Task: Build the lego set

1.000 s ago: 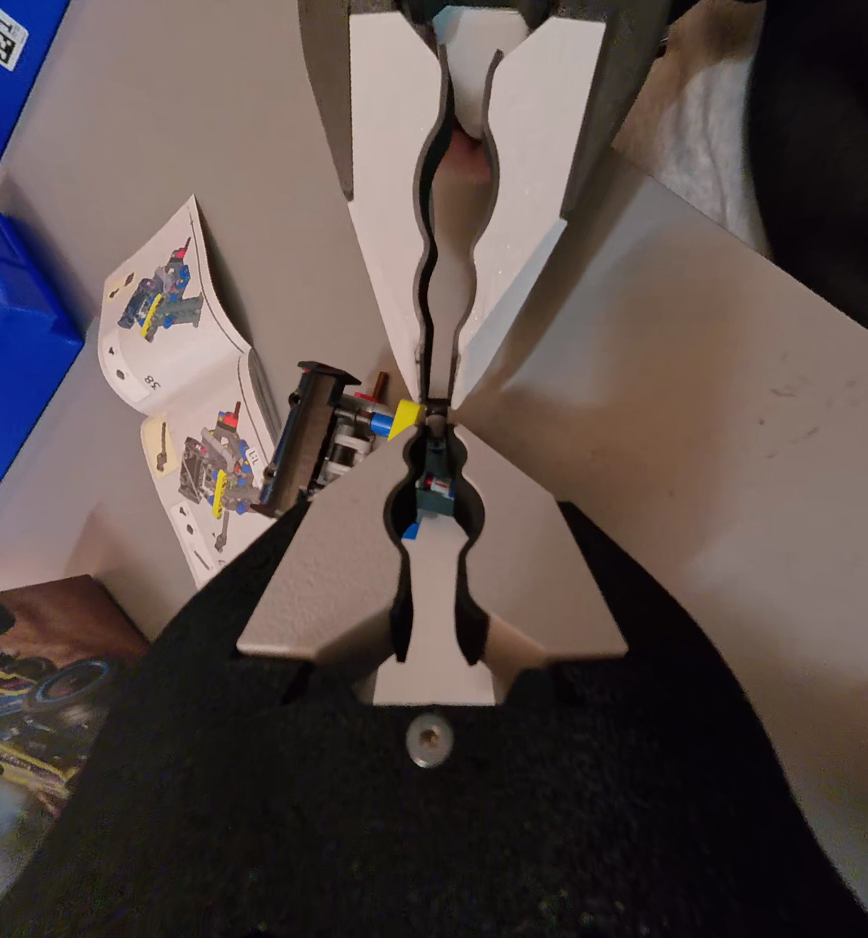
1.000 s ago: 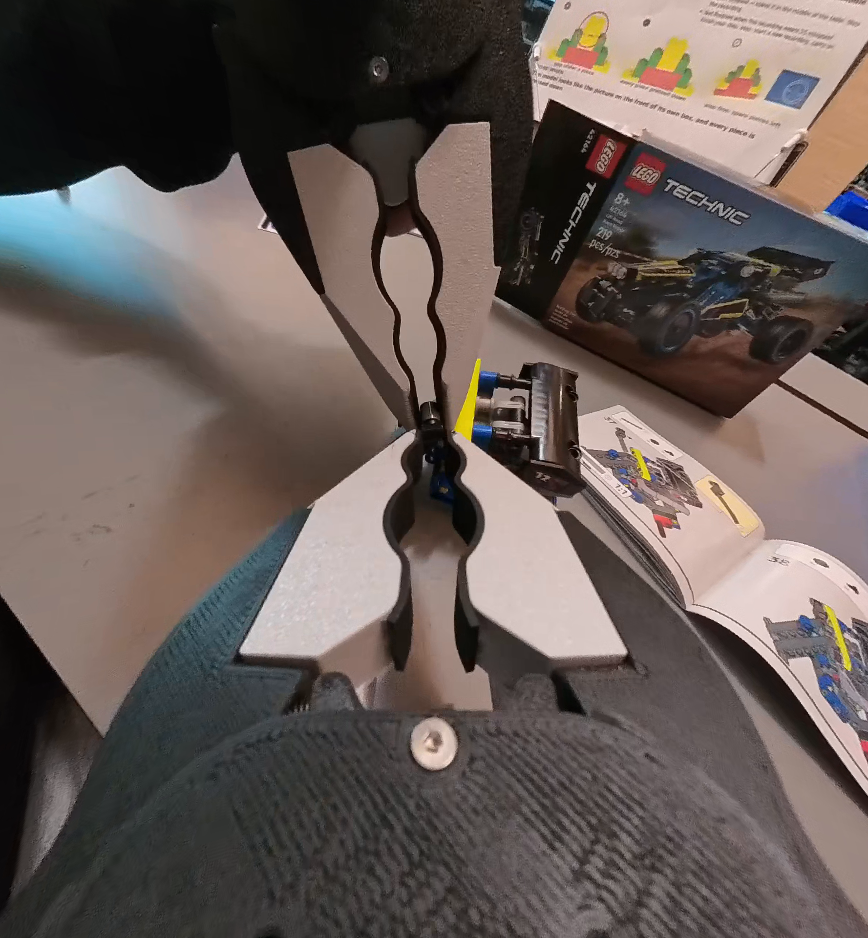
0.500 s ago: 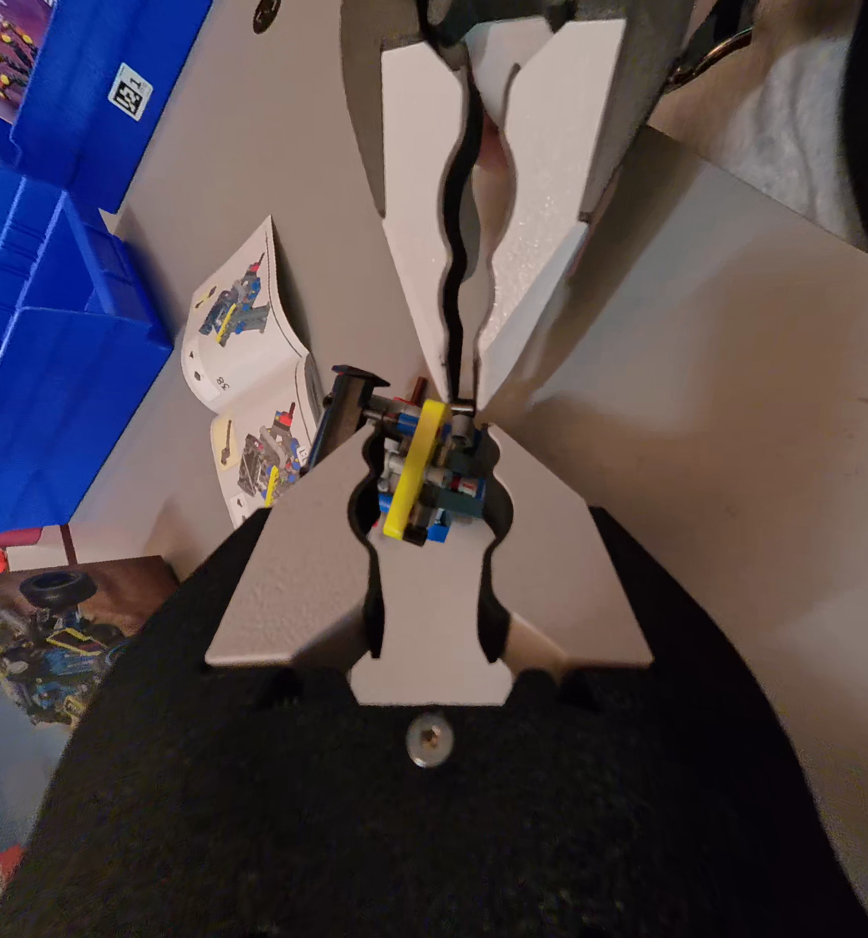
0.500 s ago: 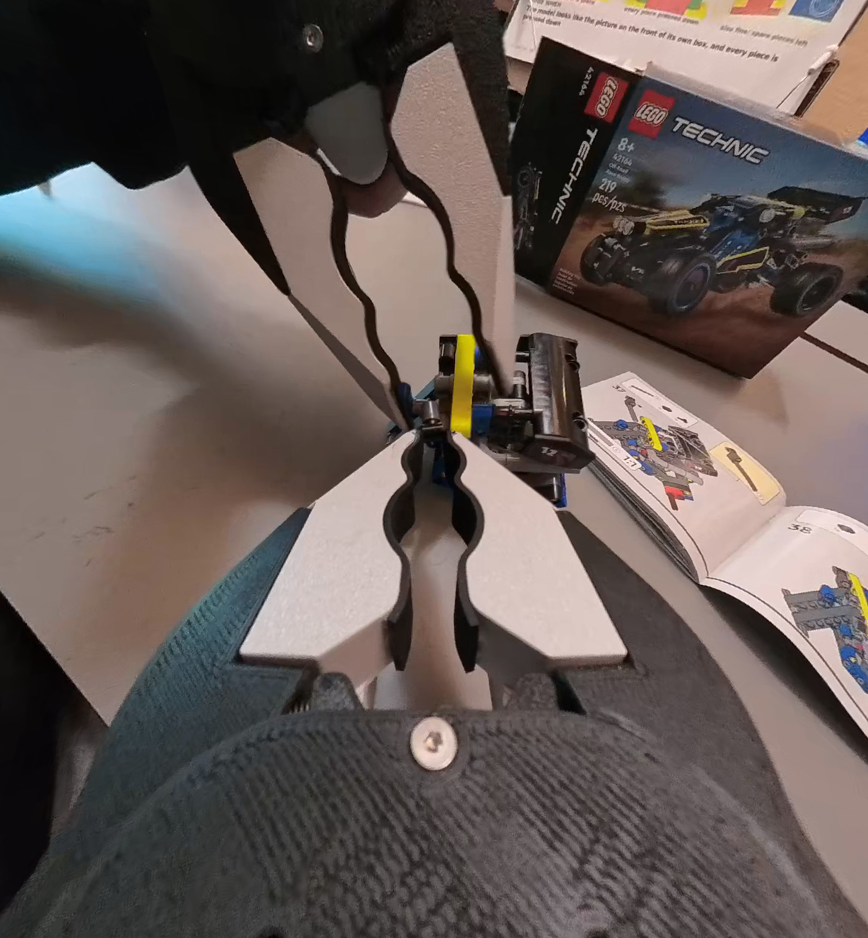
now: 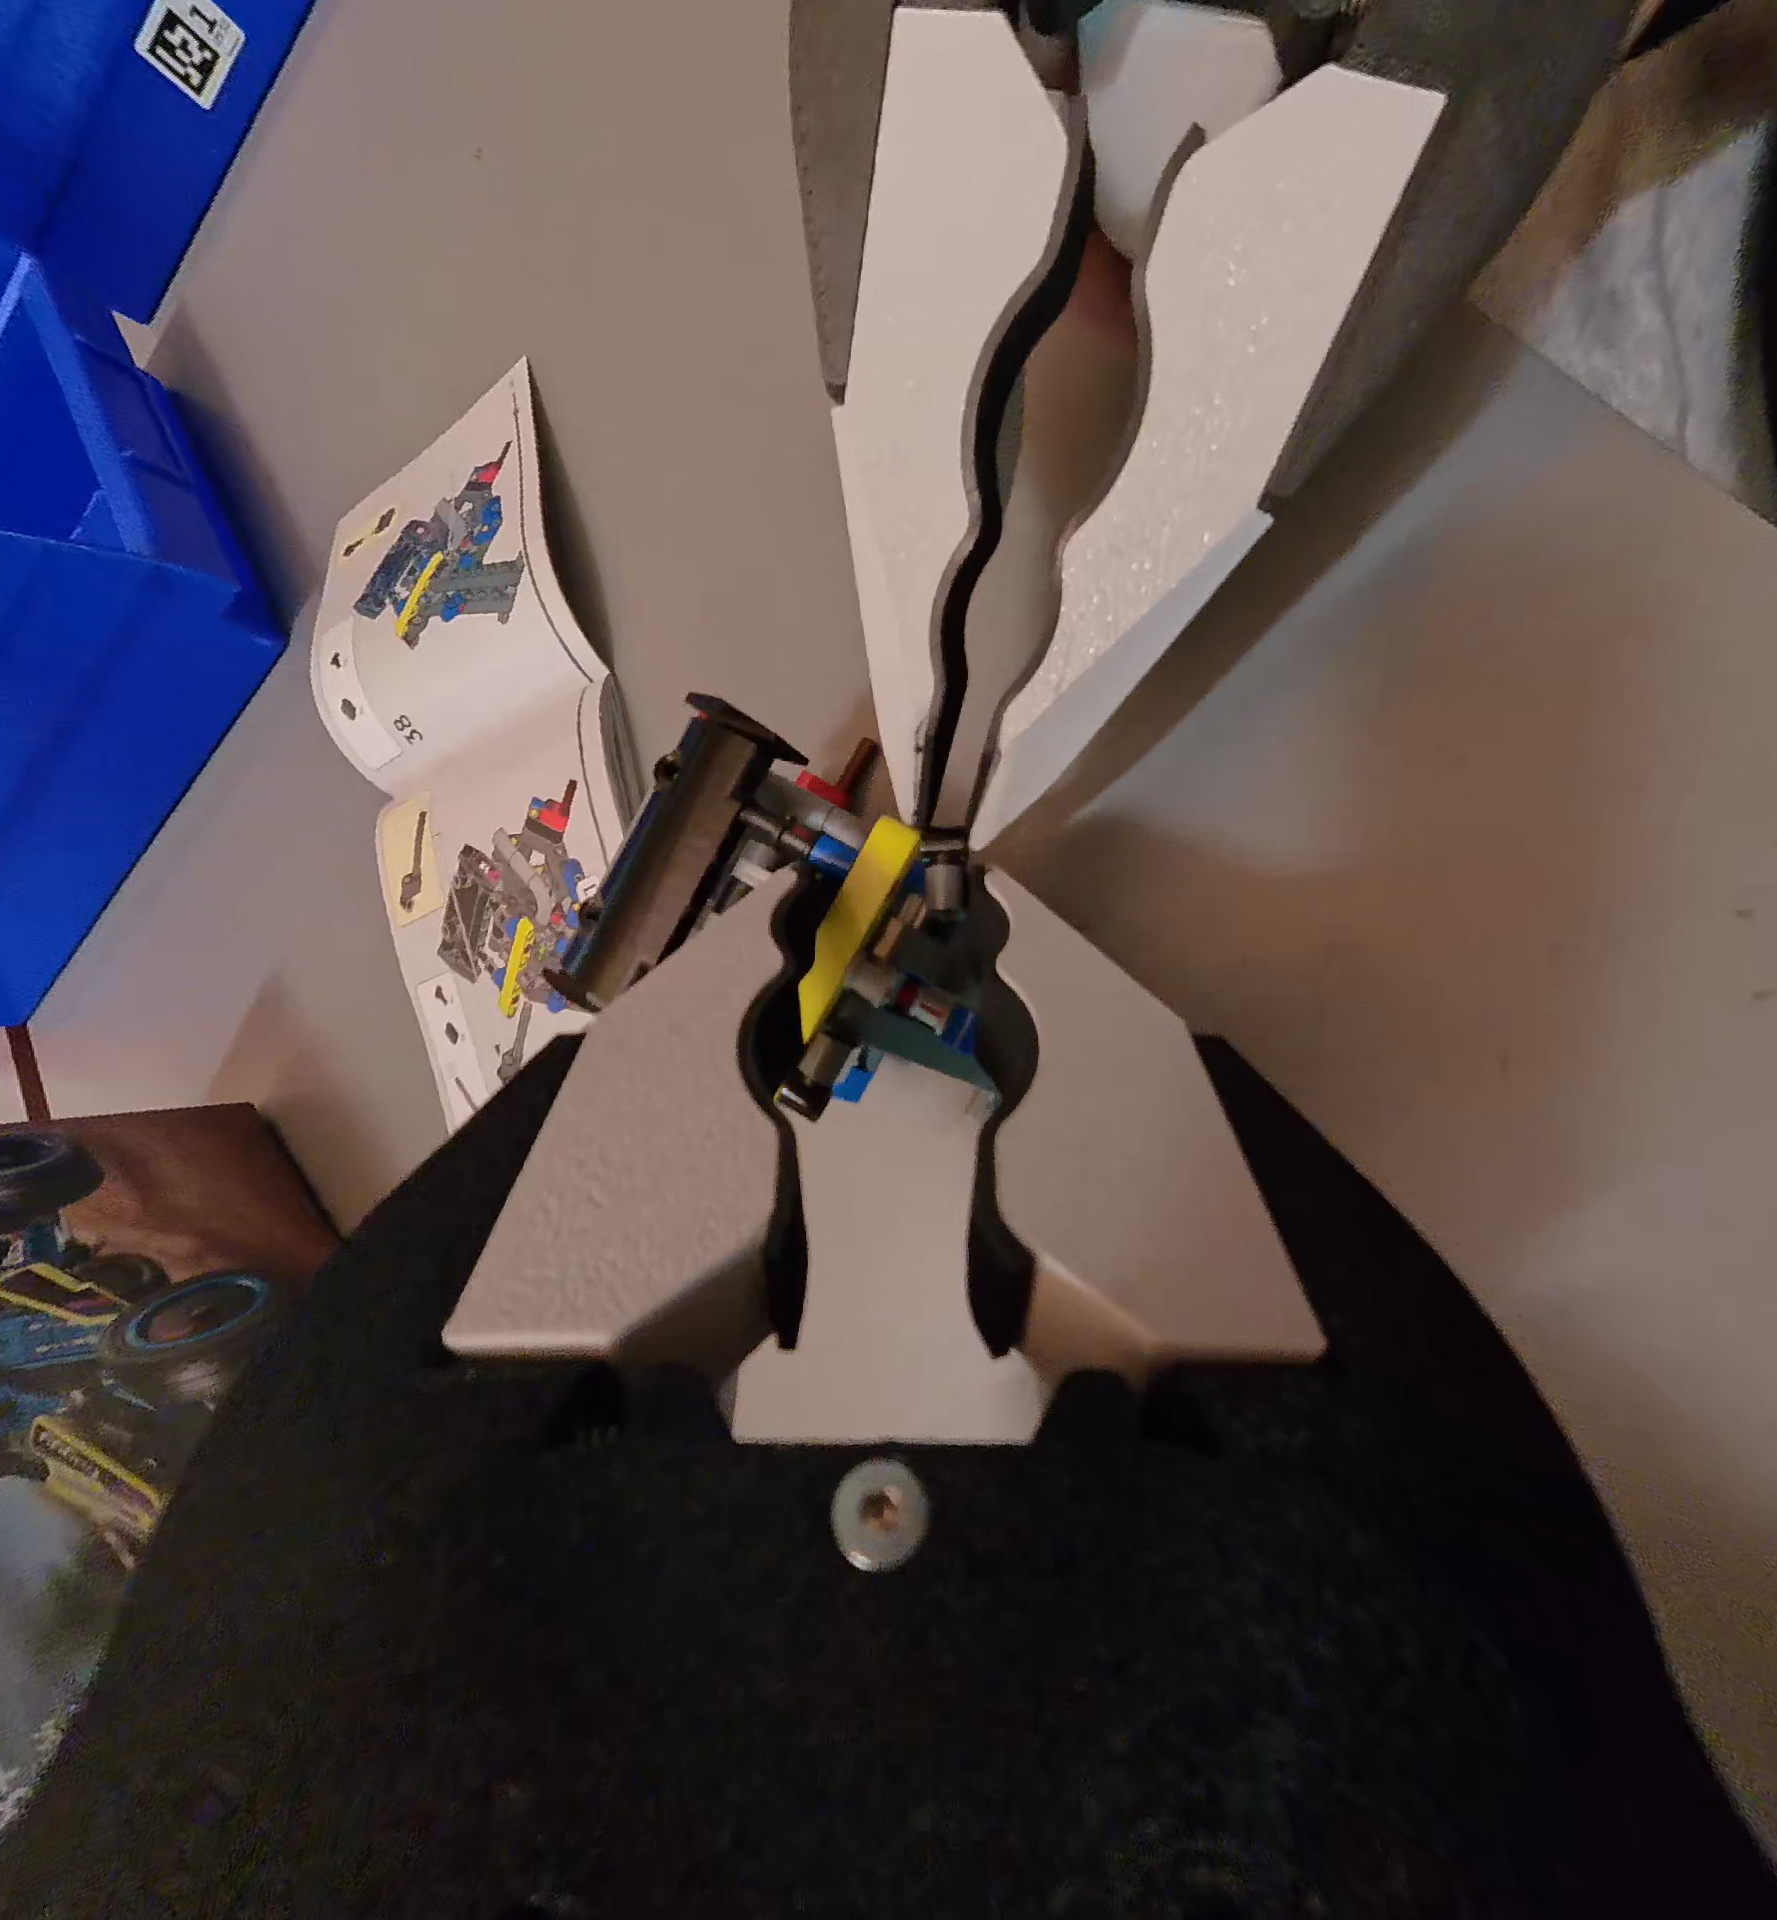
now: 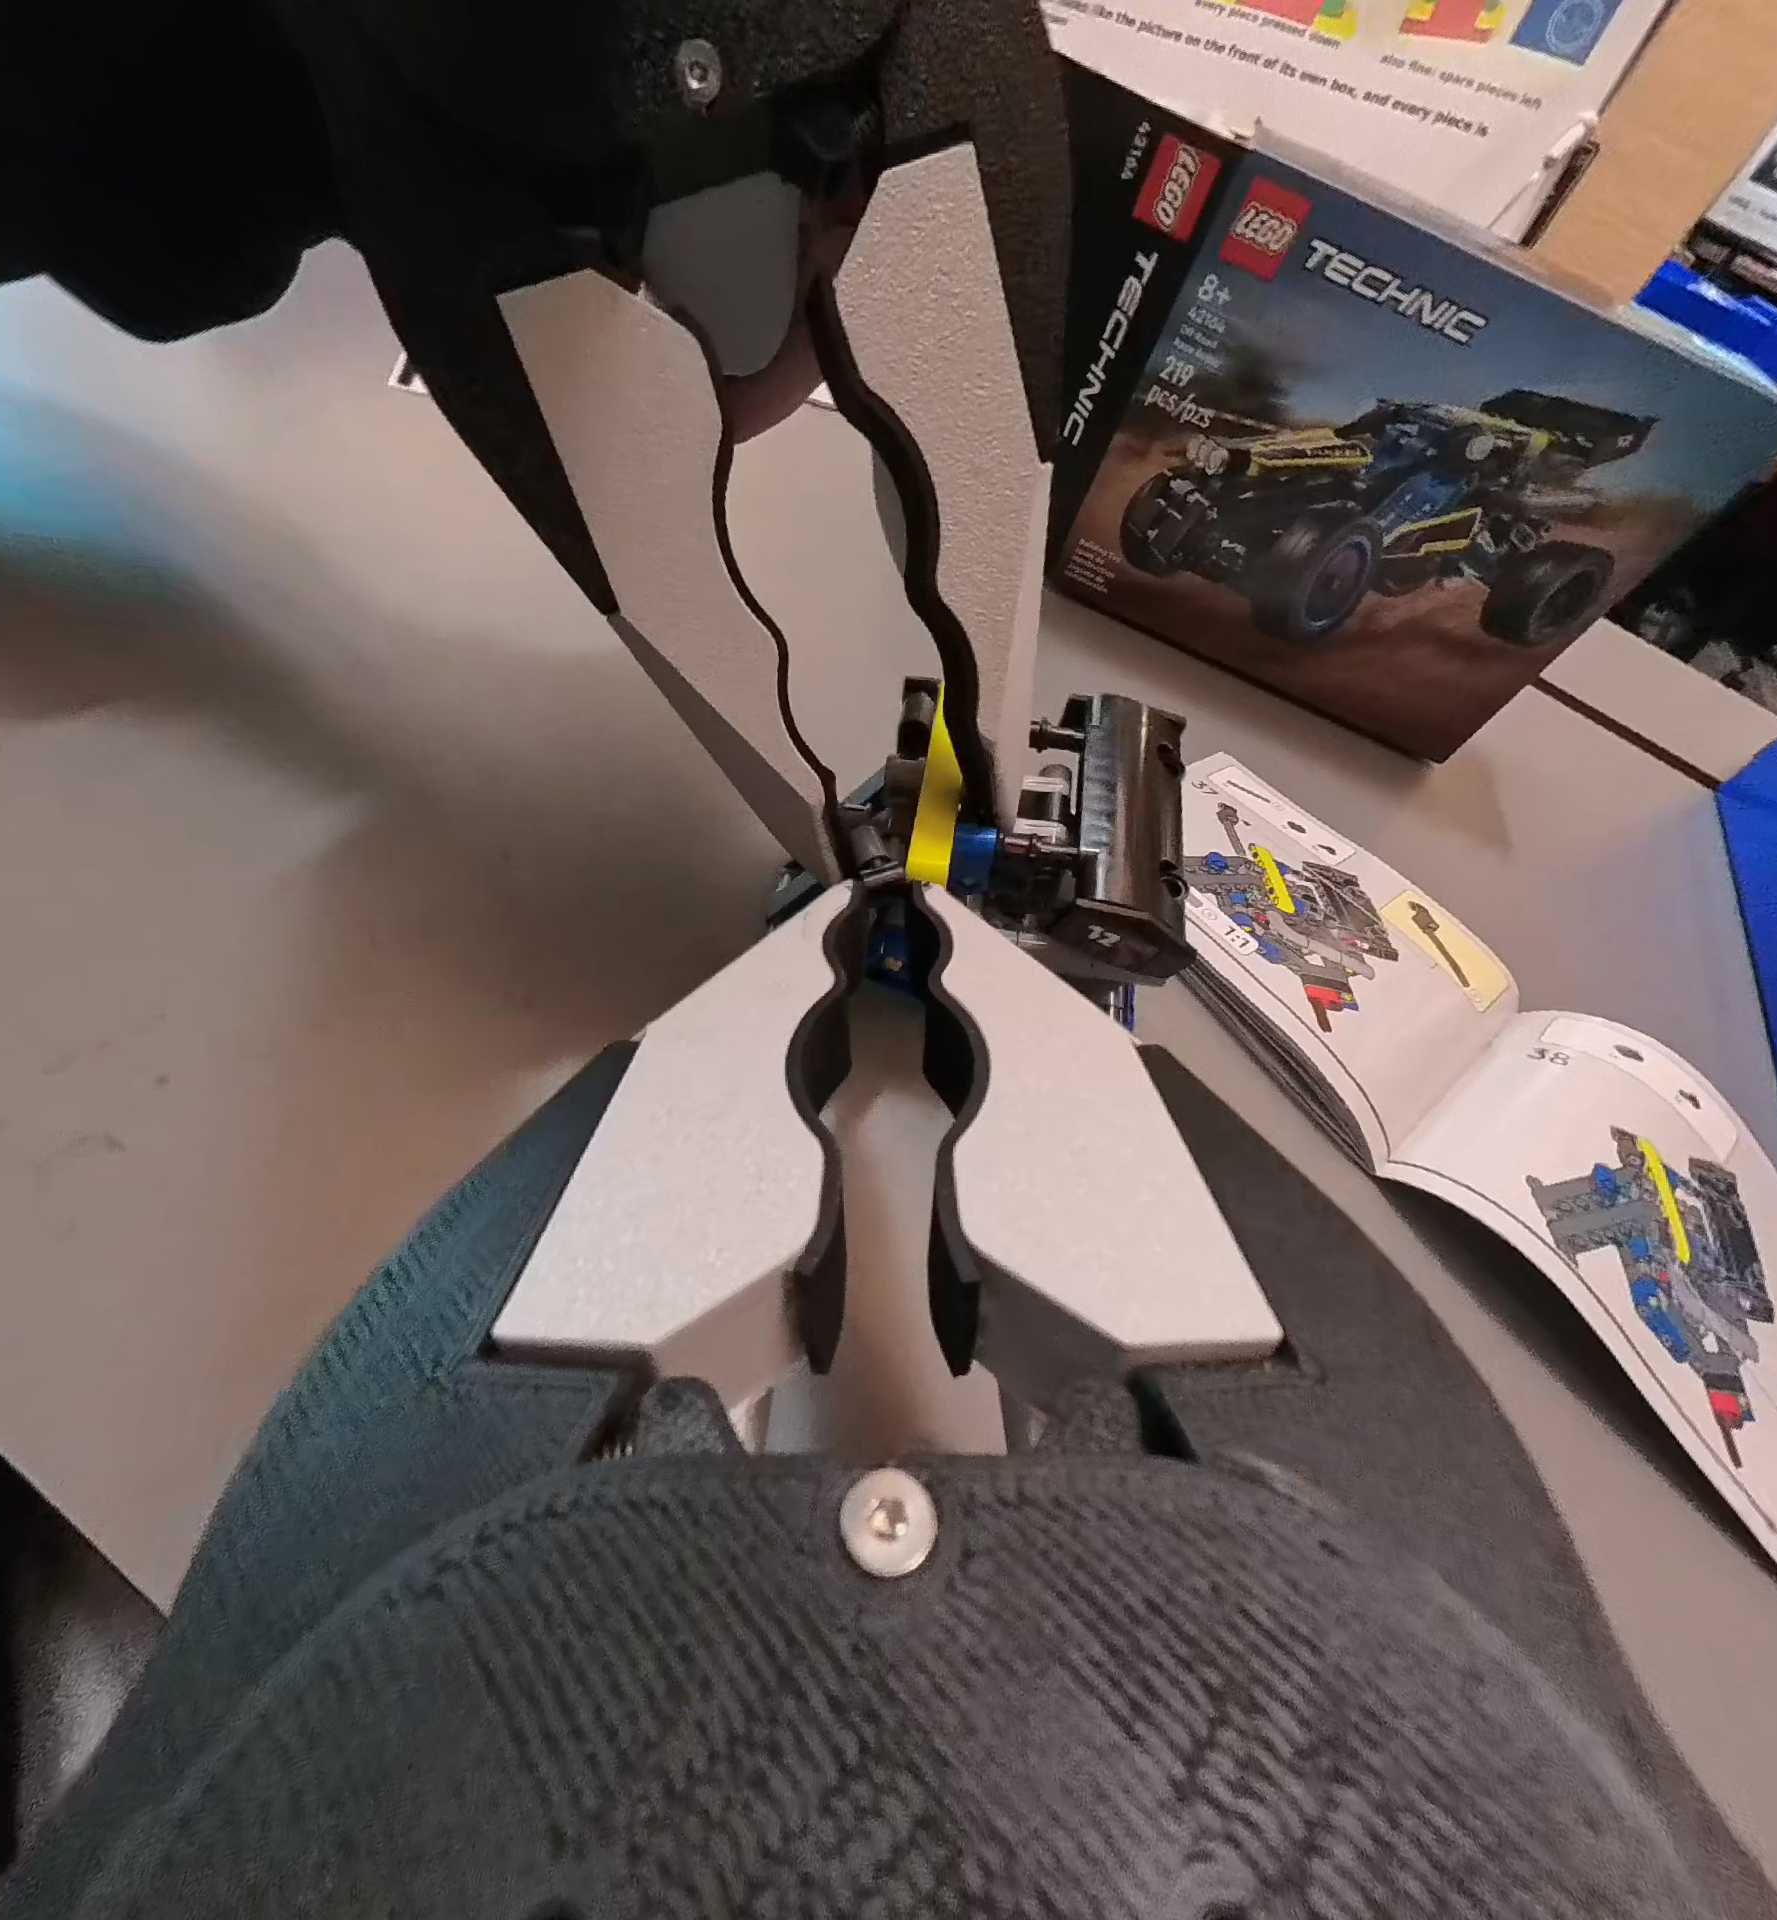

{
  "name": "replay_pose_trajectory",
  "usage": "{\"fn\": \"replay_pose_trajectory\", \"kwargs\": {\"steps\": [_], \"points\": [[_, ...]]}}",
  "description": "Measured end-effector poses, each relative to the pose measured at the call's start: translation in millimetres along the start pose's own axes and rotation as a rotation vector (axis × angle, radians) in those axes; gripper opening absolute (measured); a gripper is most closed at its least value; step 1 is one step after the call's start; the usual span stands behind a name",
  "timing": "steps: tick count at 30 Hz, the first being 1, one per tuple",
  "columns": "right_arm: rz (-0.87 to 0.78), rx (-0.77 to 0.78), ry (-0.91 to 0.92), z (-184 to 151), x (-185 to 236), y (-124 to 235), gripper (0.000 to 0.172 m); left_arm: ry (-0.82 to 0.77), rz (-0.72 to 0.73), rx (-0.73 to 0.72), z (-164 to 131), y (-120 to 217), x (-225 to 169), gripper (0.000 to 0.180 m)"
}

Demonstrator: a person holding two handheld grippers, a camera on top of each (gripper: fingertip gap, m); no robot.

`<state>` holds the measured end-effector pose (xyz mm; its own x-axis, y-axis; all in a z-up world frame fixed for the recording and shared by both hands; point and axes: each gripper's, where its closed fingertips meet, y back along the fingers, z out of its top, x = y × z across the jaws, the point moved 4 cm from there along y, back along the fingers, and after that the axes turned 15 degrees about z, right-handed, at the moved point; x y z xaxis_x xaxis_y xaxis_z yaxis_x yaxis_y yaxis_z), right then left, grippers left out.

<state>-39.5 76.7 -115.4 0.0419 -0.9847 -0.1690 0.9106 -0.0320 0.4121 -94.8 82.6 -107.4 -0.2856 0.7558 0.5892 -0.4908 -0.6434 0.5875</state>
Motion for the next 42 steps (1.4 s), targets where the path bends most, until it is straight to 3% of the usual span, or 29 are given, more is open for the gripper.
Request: {"fn": "replay_pose_trajectory", "kwargs": {"steps": [5,20,23,25,30,33,37,42], "points": [[-0.066,-0.015,-0.067,0.8,-7.1,2.1,0.000,-0.008,0.002,0.009,-2.8,-0.5,3.5,0.027],[-0.085,-0.005,-0.021,1.9,-6.6,-0.3,0.000,0.016,0.055,0.020,-2.4,-1.7,8.6,0.014],[-0.111,-0.059,-0.041,5.8,-11.7,4.8,0.018,0.017,0.059,0.022,-2.1,-1.7,8.5,0.014],[-0.071,-0.048,-0.045,4.4,-10.3,3.3,0.010,0.021,0.065,0.020,-1.4,-2.3,8.3,0.014],[-0.054,-0.050,-0.012,7.8,-4.6,-0.9,0.013,0.051,0.088,0.023,-0.6,-3.8,8.7,0.014],[-0.093,0.000,0.014,3.5,-6.4,-2.9,0.000,0.050,0.111,0.029,0.0,-4.8,8.8,0.014],[-0.074,0.181,0.011,-21.5,-8.4,3.2,0.000,0.064,0.129,0.022,-2.4,-1.8,9.1,0.014],[0.043,0.259,-0.058,-33.8,-7.9,41.5,0.006,0.060,0.256,-0.023,-2.0,19.9,9.8,0.013]]}}
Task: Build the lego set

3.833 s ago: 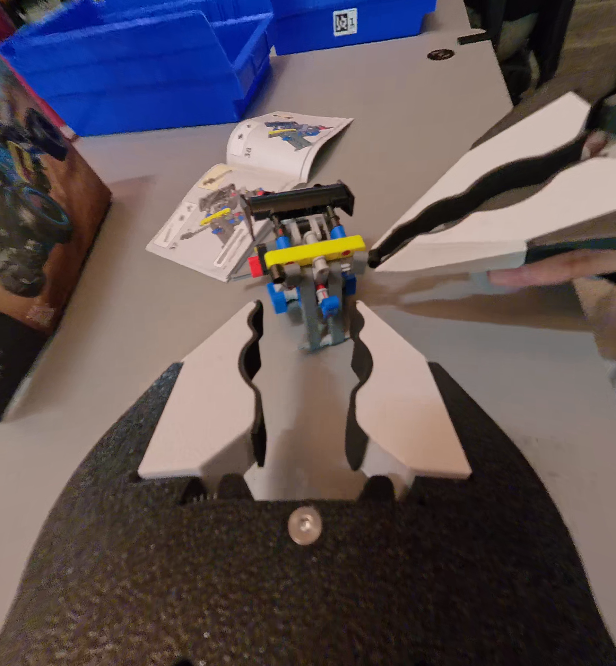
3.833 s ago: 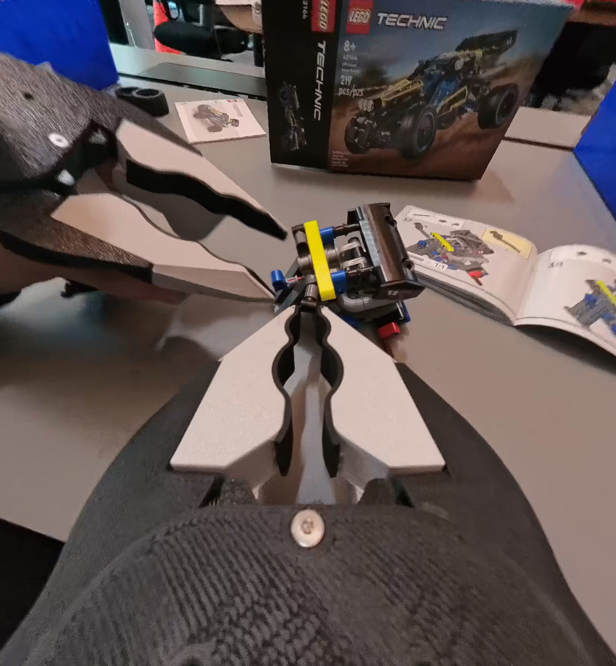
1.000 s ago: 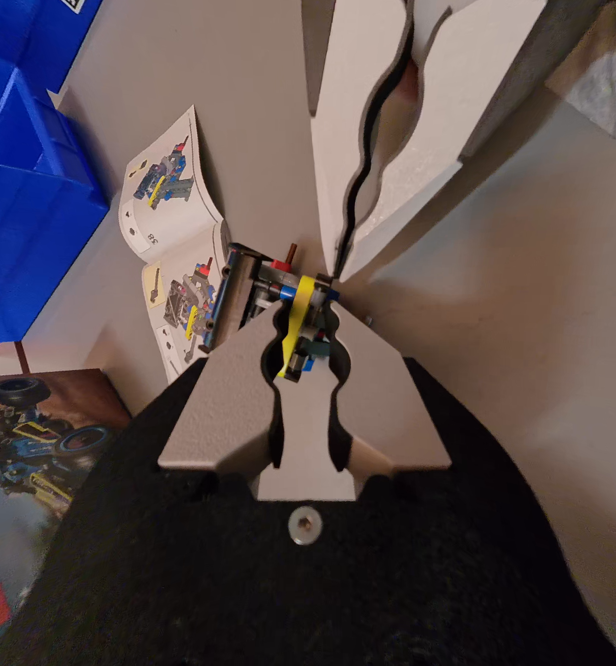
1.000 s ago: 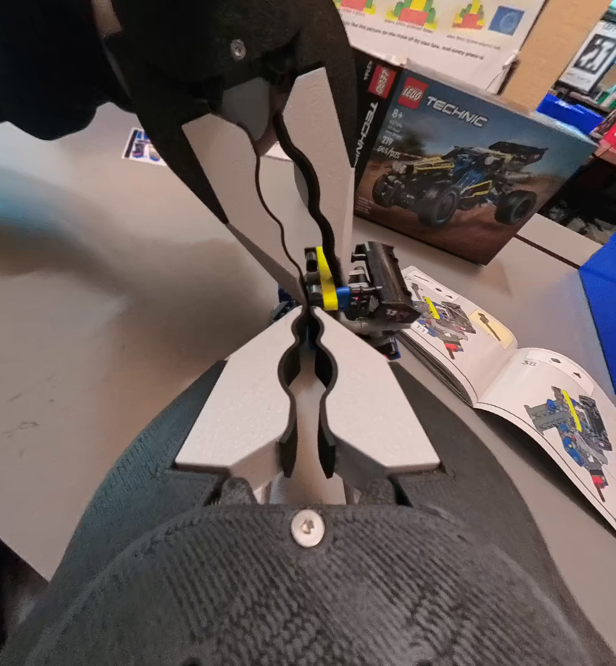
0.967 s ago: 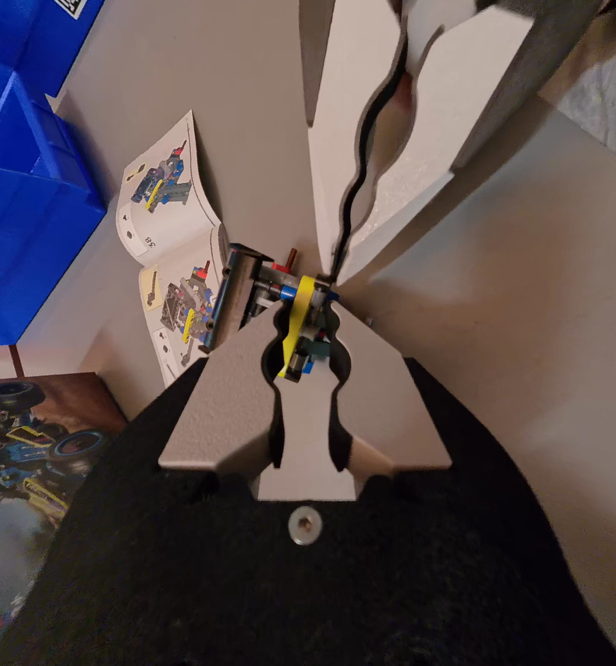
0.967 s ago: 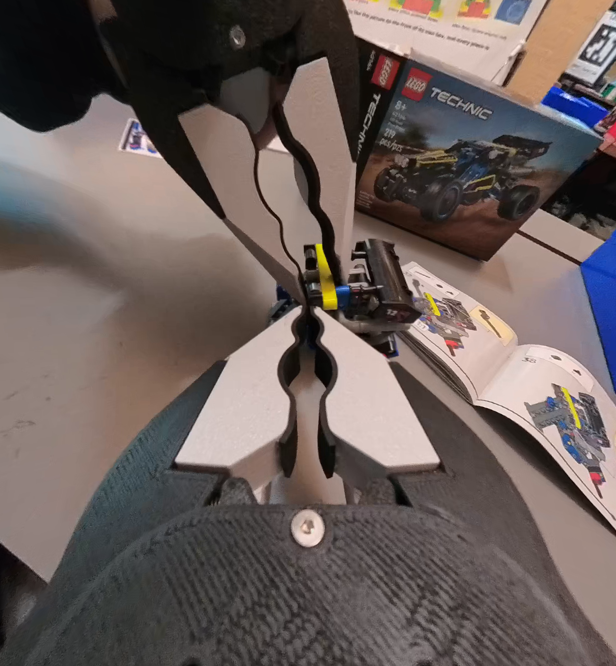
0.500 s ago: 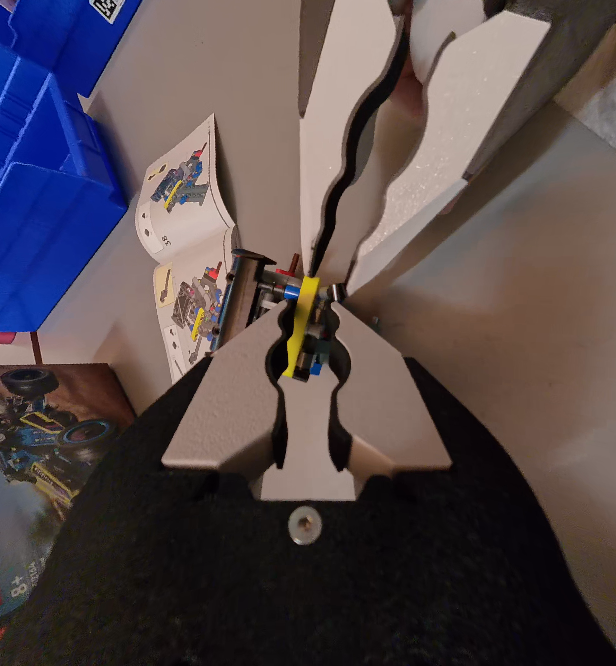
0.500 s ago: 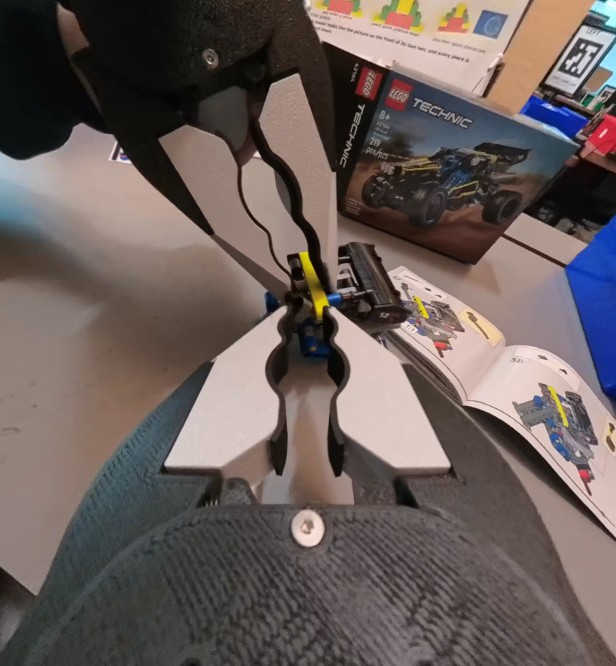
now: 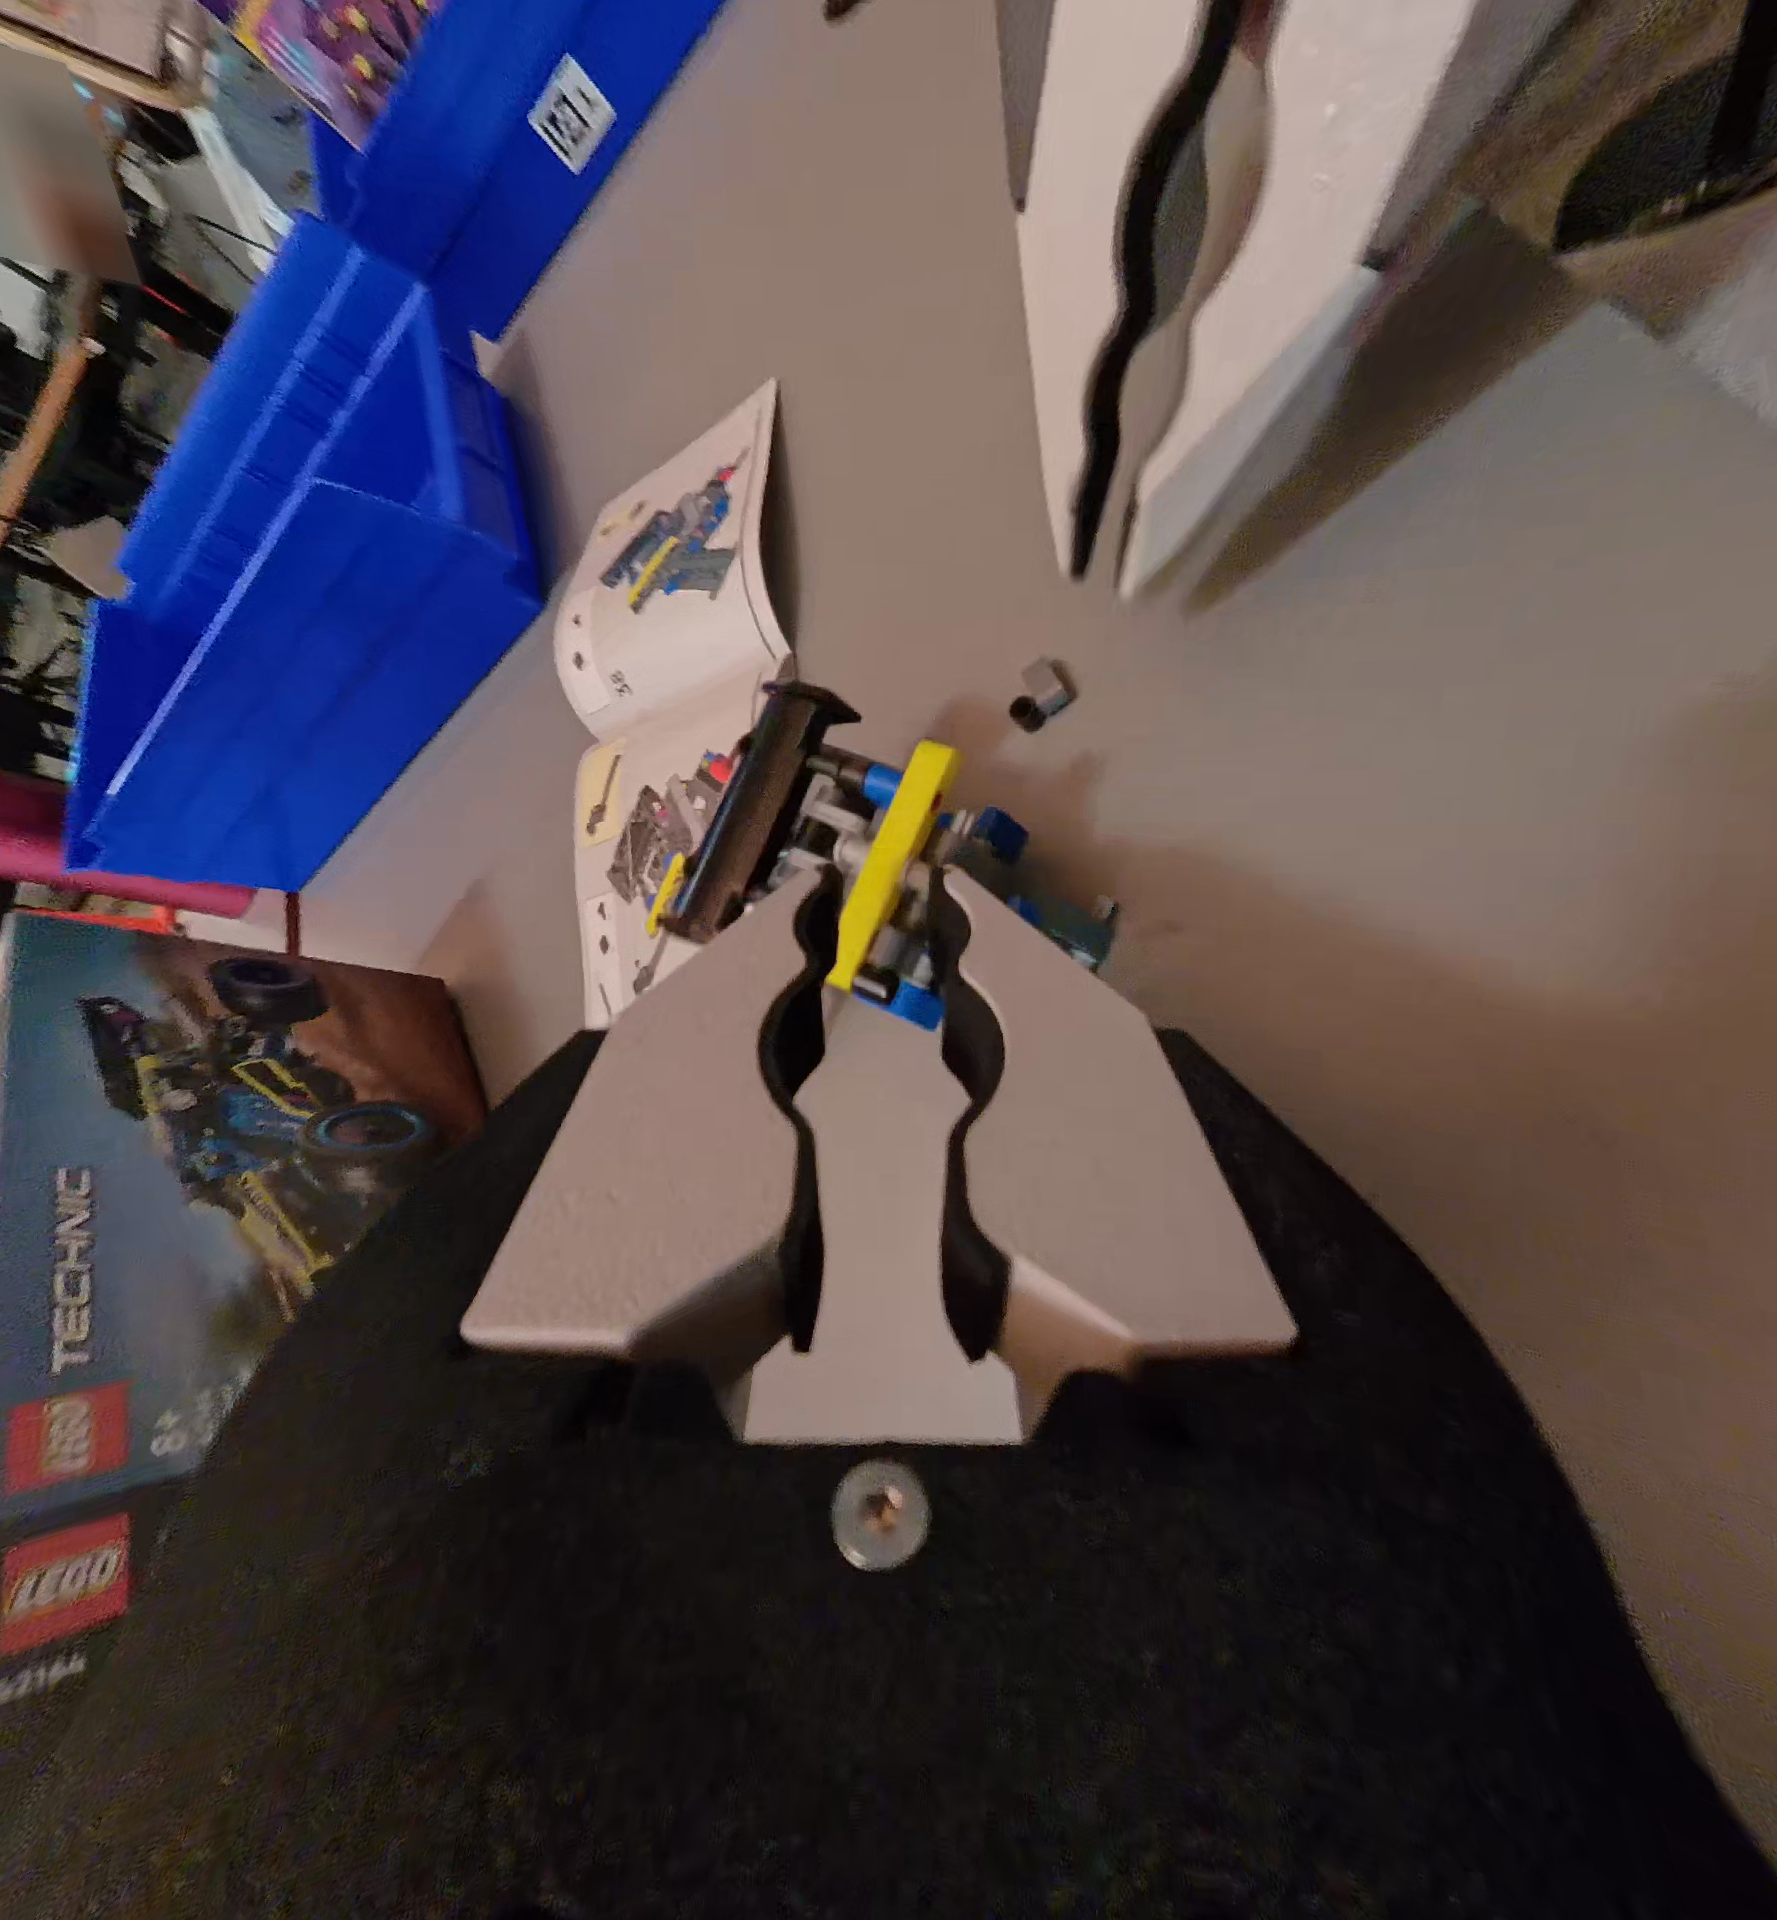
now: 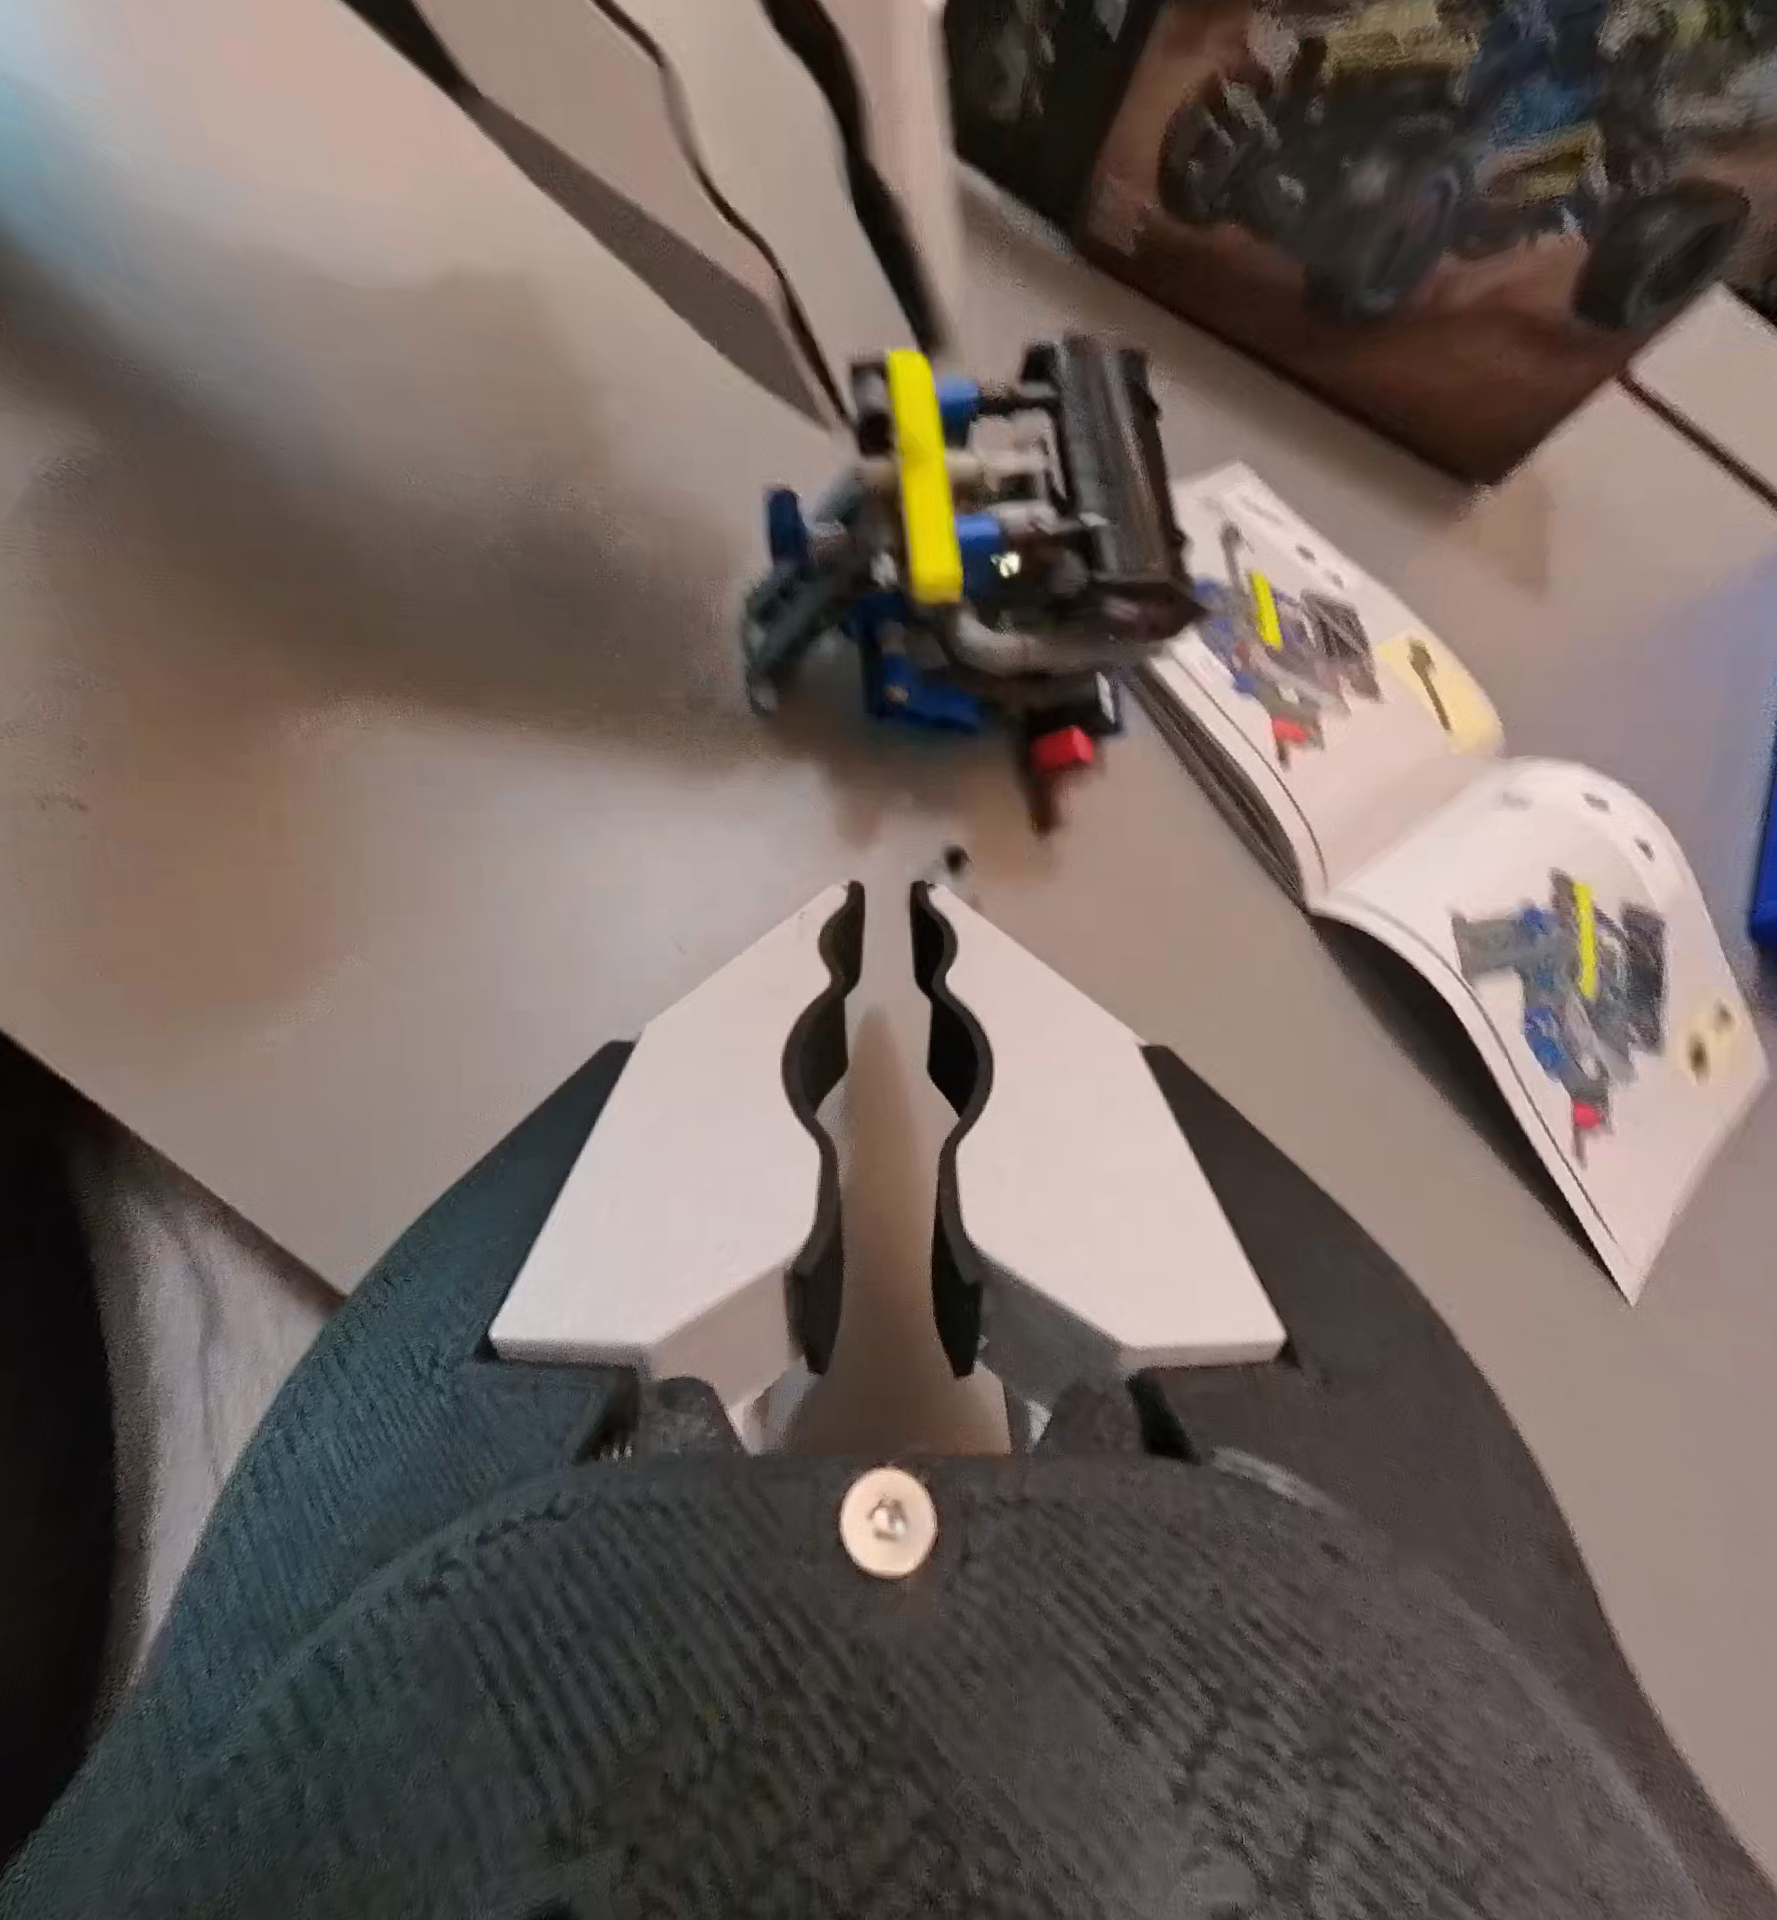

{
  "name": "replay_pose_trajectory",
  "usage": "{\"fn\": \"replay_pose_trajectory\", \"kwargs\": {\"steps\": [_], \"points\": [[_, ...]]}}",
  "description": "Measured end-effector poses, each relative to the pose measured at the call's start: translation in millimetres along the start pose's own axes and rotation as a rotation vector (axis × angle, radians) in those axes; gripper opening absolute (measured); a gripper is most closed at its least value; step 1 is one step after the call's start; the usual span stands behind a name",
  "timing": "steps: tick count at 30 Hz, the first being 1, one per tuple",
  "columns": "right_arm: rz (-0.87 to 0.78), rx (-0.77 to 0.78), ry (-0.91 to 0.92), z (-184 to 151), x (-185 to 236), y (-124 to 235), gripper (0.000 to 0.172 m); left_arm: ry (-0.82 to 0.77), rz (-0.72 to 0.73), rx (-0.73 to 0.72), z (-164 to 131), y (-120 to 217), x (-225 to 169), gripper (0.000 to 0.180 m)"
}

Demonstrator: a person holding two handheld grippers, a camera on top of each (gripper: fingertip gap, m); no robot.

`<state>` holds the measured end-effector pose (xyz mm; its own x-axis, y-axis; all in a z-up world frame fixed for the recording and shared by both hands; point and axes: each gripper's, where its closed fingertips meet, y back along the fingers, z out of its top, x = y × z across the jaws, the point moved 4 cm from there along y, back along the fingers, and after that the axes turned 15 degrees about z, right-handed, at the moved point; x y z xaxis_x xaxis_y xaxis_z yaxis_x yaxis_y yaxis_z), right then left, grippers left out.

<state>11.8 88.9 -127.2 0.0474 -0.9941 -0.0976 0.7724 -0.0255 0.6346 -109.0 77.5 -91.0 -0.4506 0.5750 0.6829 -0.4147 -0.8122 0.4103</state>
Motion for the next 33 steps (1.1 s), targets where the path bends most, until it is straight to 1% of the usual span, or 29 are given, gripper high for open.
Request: {"fn": "replay_pose_trajectory", "kwargs": {"steps": [2,4,6,7,9,10,11,13,14,17,19,21,23,26,28,30,33], "points": [[-0.063,0.018,-0.040,-12.5,-15.6,15.8,0.006,0.035,0.014,-0.041,3.7,10.7,-3.0,0.013],[-0.038,-0.015,-0.119,-21.2,-25.8,18.0,0.011,0.094,-0.021,-0.070,7.1,18.6,-13.5,0.013],[0.033,-0.061,-0.185,-19.3,-29.0,6.3,0.019,0.146,-0.083,-0.071,8.1,21.2,-30.2,0.013],[0.047,-0.057,-0.181,-17.9,-29.9,-1.0,0.023,0.162,-0.109,-0.065,8.0,20.7,-38.8,0.013],[0.067,0.010,-0.127,-18.4,-28.6,-16.0,0.023,0.171,-0.132,-0.043,5.5,18.2,-52.6,0.013],[0.060,0.050,-0.106,-20.2,-30.1,-22.6,0.022,0.183,-0.129,-0.030,3.9,16.8,-56.7,0.013],[0.074,0.029,-0.081,-15.6,-29.4,-26.6,0.014,0.210,-0.129,-0.023,3.3,15.7,-60.1,0.013],[0.135,0.040,-0.035,-13.6,-23.7,-31.3,0.002,0.265,-0.148,-0.021,3.1,14.7,-66.3,0.013],[0.147,0.048,-0.023,-13.6,-22.7,-31.7,0.000,0.295,-0.143,-0.013,2.0,13.4,-67.2,0.013],[0.139,0.063,-0.010,-14.6,-22.1,-30.3,0.000,0.377,-0.129,0.022,-1.5,9.8,-68.3,0.013],[0.101,0.082,-0.012,-16.0,-26.1,-26.8,0.000,0.404,-0.134,0.020,-0.7,10.0,-70.0,0.013],[0.076,0.052,-0.017,-11.7,-31.1,-25.3,0.014,0.409,-0.126,0.009,0.9,10.7,-70.8,0.013],[0.085,0.021,-0.024,-7.2,-34.2,-28.8,0.026,0.412,-0.119,0.008,1.6,10.4,-71.4,0.013],[0.086,0.029,0.017,-5.8,-38.1,-37.4,0.032,0.417,-0.114,0.034,-0.7,9.3,-73.7,0.013],[0.089,0.028,0.034,-3.7,-40.0,-42.5,0.030,0.421,-0.105,0.045,-1.7,11.0,-75.5,0.013],[0.121,0.035,0.011,-4.4,-40.0,-44.6,0.013,0.435,-0.105,0.048,-2.0,14.6,-78.4,0.013],[0.141,0.032,-0.012,-5.6,-40.5,-43.3,0.013,0.465,-0.081,0.044,-1.9,20.6,-80.9,0.012]]}}
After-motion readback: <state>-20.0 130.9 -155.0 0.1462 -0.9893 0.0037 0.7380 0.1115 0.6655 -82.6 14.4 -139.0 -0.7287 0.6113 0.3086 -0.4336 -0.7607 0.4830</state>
